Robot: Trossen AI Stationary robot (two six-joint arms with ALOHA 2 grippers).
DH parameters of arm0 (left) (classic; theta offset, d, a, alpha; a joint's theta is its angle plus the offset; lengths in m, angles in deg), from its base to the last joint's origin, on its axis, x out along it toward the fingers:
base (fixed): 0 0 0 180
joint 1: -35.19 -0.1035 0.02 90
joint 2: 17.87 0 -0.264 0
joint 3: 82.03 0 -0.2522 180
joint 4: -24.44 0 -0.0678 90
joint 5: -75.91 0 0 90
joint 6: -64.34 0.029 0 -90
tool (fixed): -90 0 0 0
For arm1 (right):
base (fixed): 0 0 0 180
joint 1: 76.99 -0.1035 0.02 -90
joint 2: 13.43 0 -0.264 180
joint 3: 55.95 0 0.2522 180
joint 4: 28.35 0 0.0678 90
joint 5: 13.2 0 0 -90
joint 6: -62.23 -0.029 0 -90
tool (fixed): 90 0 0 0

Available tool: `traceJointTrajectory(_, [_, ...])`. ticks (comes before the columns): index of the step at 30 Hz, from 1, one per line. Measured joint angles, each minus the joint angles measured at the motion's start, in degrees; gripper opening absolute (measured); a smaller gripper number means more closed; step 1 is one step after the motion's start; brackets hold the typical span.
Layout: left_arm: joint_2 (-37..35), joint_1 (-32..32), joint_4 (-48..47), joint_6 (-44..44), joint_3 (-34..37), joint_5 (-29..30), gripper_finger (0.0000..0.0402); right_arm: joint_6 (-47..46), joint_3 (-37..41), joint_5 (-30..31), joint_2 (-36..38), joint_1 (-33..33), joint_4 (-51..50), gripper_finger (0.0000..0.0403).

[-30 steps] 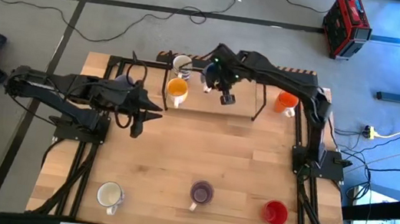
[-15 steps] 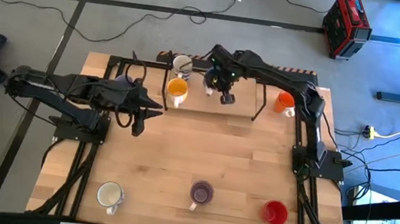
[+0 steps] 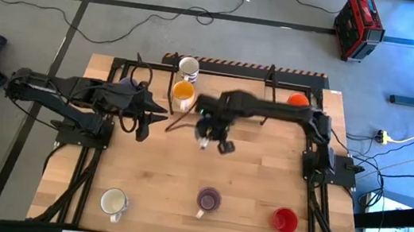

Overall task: Place coffee mugs
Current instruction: Put the blue mug on the shelf

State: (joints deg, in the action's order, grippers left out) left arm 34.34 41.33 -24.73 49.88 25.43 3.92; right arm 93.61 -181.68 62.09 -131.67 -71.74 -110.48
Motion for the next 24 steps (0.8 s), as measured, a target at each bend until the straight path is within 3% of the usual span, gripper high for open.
traceJointTrajectory(7, [0.0,0.0,-0.2,-0.3,0.0,-3.7,0.0095,-4.9,0.1,2.4,-5.4,-4.8,2.1,0.0001])
traceJointTrajectory(17, [0.0,0.0,-0.2,-0.5,0.0,-4.0,0.0095,-7.3,0.1,4.1,-8.9,-5.3,3.8,0.0002])
traceJointTrajectory(24, [0.0,0.0,-0.2,-0.5,0.0,-4.0,0.0095,-11.8,-0.4,9.1,-8.6,-5.7,3.2,0.0074])
